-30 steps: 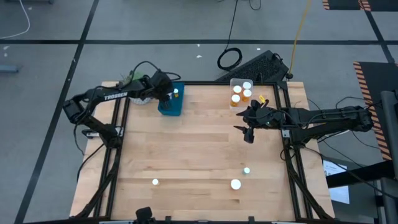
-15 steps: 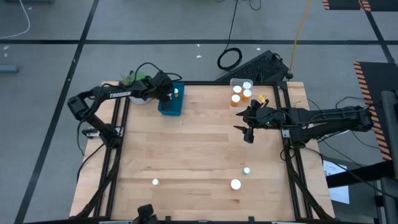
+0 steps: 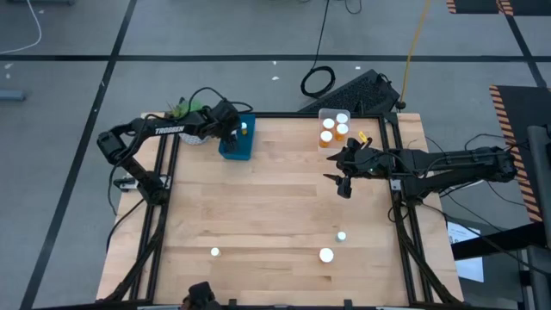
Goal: Pick and place medicine bottles into bin by pill shape (circle, oval)
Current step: Put the light blue bottled tablets into the blue bin
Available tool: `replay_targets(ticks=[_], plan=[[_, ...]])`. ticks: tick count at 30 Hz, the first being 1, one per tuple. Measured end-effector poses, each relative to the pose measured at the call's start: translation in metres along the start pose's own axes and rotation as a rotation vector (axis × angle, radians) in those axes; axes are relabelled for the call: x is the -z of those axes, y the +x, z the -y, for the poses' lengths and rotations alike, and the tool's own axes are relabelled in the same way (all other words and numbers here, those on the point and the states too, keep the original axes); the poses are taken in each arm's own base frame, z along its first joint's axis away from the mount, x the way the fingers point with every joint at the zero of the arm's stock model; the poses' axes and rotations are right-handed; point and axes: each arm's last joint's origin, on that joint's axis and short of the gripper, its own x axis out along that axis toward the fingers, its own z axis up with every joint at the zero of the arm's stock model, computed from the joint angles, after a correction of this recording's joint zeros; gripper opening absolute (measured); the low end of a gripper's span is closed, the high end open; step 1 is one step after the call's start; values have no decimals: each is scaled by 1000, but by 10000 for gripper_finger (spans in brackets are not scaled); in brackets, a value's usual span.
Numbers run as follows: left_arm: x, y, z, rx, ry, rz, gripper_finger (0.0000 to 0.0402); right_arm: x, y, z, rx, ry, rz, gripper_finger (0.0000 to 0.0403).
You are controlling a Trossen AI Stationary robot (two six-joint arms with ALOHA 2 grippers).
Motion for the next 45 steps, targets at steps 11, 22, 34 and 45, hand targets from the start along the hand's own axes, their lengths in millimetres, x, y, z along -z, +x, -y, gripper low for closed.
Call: replay_targets(ticks=[11,22,34,45], plan=[[-10,-21,6,-37,12,38,266,0,0,0,0,23,0,255],[-8,-87,32,8,20,128,266,0,0,-1,-6,55,0,255],[-8,-142,95,155,136,302,266,17,-10,-28,-103,122,-144,255],[-7,-159,131,224,219,375,266,64,-25,-74,-221,247,-342,255]])
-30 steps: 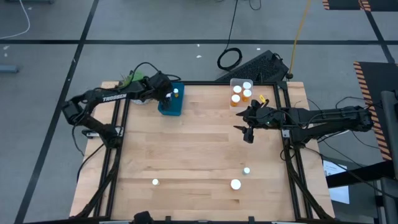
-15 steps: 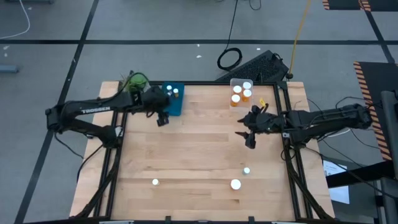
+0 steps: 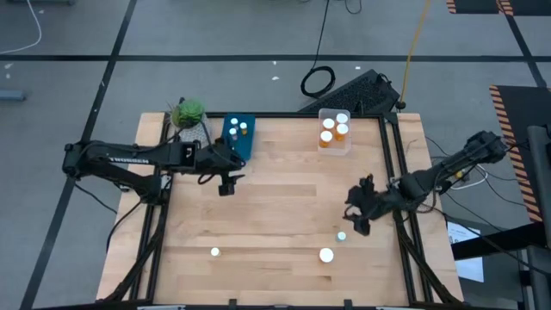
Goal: Pick and place medicine bottles into bin by pill shape (circle, oval)
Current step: Put the light blue bottled tablets into the blue bin
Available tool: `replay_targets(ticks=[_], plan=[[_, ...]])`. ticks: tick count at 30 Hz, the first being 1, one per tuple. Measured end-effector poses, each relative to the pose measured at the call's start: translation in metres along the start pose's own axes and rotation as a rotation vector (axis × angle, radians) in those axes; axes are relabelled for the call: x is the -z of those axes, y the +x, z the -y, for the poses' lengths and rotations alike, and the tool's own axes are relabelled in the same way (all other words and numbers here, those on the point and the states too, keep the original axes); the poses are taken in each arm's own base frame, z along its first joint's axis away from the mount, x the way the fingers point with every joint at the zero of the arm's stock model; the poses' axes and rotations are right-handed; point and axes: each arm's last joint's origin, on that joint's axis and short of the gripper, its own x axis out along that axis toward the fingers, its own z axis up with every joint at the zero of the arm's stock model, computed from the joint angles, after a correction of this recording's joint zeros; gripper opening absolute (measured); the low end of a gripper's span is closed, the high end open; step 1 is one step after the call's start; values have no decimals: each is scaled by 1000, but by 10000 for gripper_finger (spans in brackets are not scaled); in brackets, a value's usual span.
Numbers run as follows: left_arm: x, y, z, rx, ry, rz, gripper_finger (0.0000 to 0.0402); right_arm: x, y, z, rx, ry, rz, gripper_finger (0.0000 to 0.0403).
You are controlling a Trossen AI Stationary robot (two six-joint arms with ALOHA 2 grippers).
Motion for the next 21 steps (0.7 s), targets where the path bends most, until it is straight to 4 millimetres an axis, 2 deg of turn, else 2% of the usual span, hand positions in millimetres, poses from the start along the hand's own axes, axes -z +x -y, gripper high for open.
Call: replay_targets(ticks=[9,14,21], plan=[[-3,-2,10,4,27,28,266,54,20,-14,-117,7,-15,255],[-5,-2,10,2,17,47,266,83,36,-9,-193,4,13,255],[-9,-3,9,-2,4,85,266,107,52,4,-231,-190,145,255]])
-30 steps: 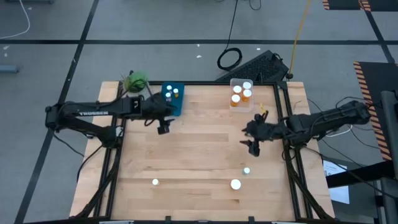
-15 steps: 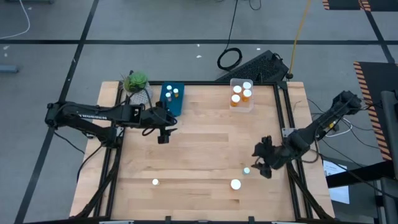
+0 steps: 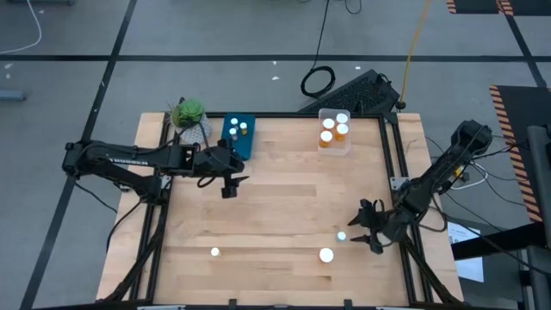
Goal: Pick and place medicine bottles into bin by pill shape (circle, oval)
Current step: Put the light blue bottled tablets into the blue bin
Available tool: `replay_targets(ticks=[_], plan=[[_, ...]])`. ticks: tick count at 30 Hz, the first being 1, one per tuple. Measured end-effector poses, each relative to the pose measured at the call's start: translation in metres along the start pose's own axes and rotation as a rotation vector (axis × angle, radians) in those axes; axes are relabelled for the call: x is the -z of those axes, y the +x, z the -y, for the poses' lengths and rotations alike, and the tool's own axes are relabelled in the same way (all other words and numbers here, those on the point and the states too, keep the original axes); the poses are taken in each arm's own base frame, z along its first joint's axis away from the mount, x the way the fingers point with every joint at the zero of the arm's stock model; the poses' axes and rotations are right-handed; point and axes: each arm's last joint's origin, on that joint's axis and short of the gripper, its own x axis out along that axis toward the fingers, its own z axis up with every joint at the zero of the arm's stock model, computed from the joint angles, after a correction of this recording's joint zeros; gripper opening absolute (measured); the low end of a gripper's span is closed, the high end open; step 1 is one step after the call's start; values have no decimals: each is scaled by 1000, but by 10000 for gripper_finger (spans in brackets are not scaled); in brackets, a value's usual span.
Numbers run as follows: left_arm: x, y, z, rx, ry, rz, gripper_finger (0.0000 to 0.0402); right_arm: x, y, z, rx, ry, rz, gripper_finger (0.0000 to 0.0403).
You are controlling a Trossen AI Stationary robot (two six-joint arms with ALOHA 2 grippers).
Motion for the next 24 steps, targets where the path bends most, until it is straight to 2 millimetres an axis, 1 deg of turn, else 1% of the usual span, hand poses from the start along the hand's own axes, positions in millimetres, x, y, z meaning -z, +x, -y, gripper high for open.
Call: replay_targets(ticks=[5,9,11,14,20,24], plan=[[-2,0,0,-3,-10,25,266,13,3,10,-5,-62,1,251],[-4,0,-1,-7,-16,41,266,16,5,11,-65,-148,79,232],[-5,0,-1,-8,-19,48,266,14,6,9,-96,-162,123,221],[-6,0,-1,-9,-22,61,266,14,8,8,-101,-157,130,212],[-7,0,-2,-13,-21,76,266,18,16,7,-85,-206,110,210],[-7,1,-5,-22,-30,76,266,22,21,8,-67,-197,86,210]])
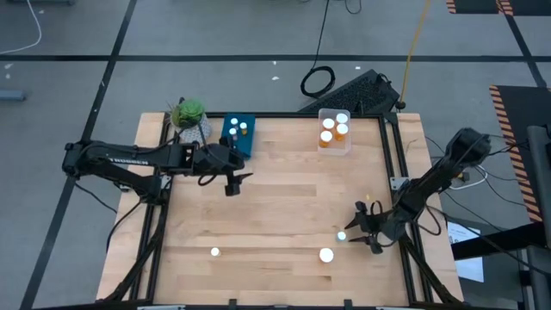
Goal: Pick and place medicine bottles into bin by pill shape (circle, oval)
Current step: Put the light blue bottled tablets into the blue bin
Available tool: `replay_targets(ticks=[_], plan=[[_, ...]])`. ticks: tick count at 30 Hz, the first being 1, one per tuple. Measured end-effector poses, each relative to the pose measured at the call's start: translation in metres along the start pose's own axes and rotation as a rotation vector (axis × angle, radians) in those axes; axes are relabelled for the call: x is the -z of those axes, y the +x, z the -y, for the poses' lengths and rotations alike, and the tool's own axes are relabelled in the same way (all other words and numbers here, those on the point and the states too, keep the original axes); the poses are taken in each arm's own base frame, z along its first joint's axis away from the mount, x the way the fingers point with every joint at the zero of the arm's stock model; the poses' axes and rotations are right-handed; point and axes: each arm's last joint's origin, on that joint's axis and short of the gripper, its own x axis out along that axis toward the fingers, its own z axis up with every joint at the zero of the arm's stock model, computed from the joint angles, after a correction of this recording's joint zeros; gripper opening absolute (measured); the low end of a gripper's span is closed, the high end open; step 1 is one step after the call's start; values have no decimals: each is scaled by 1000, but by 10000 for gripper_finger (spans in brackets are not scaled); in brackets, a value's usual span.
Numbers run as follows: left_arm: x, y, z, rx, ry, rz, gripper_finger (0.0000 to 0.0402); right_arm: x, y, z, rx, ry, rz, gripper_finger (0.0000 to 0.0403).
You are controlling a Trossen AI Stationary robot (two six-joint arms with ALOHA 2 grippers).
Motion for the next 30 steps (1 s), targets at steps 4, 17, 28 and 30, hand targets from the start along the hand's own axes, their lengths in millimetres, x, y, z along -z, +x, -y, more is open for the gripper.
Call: replay_targets(ticks=[4,17,28,30], plan=[[-1,1,-3,-9,-11,12,266,0,4,-1,3,-7,11,210],[-3,1,-4,-16,-11,32,266,-2,18,5,-14,-36,25,210],[-3,1,-4,-16,-6,33,266,-4,26,11,-33,-102,31,207],[-3,1,-4,-16,-6,33,266,-4,26,12,-41,-115,33,200]])
